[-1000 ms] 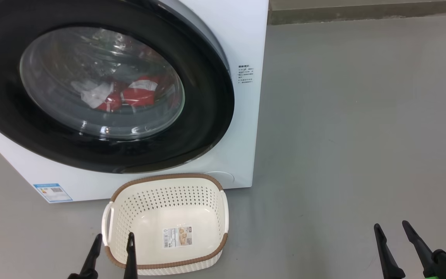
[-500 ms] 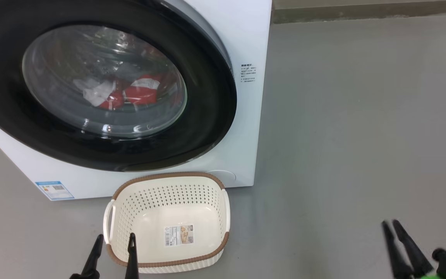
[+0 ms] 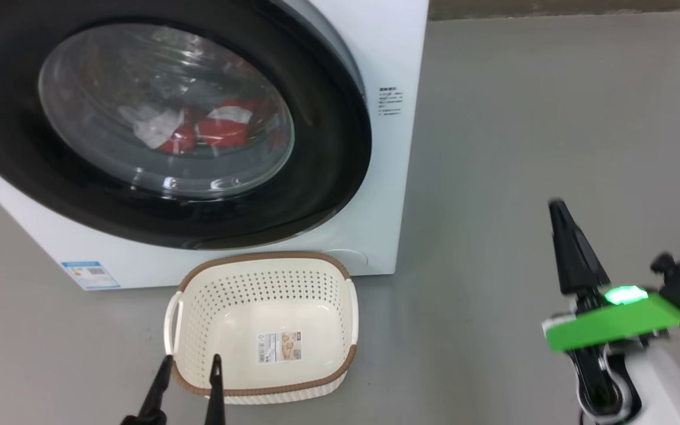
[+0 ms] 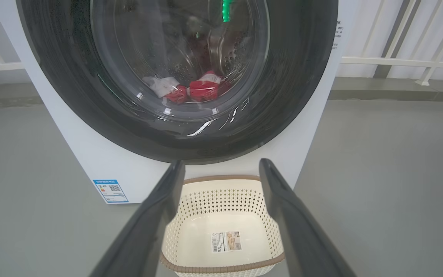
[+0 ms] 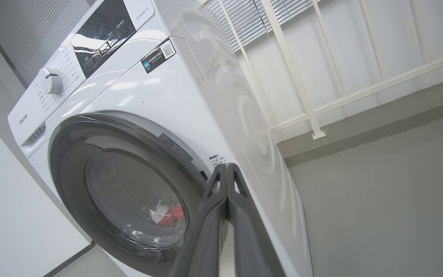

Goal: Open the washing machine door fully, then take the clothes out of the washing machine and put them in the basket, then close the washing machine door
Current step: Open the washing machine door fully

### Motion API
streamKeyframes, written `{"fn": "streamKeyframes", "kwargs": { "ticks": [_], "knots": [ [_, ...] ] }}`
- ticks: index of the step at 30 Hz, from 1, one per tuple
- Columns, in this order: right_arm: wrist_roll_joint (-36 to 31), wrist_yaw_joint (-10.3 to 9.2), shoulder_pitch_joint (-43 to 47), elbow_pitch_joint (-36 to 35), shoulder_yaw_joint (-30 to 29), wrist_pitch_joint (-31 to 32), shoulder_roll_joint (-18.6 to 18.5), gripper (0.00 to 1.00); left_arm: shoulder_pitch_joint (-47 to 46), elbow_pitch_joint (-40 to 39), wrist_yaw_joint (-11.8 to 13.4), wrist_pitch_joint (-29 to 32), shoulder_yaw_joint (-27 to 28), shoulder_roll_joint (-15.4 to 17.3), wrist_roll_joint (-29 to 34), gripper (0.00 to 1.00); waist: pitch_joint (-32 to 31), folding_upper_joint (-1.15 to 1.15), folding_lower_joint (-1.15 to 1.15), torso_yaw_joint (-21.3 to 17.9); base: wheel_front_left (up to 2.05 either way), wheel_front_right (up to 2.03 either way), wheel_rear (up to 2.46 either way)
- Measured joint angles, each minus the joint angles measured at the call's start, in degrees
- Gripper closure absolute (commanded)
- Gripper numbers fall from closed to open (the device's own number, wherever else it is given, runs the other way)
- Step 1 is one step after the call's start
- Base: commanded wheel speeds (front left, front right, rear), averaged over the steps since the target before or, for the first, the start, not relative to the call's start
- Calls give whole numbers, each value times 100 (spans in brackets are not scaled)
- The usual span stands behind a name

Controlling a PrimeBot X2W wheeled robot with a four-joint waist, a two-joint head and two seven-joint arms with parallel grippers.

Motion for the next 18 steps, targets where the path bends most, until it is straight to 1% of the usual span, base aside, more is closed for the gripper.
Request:
{"fn": "streamKeyframes", "kwargs": {
  "ticks": [4,10,15,18],
  "knots": [
    [546,0,-455,11,302,-15,-76,100,-4,-2,0,0,-115,1,-7,0,41,0,0,98,0,0,0],
    [1241,0,-1112,71,727,-16,-324,100,-43,-20,51,0,-285,4,-75,0,234,0,0,233,0,0,0],
    [2186,-1,-1709,33,1311,-16,-720,100,-313,-77,102,0,-421,4,-186,0,508,0,0,340,0,0,0],
    [2749,0,-2080,5,1553,-10,-1049,100,-504,-93,135,0,-542,4,-237,0,709,0,0,407,0,0,0]
  ]
}}
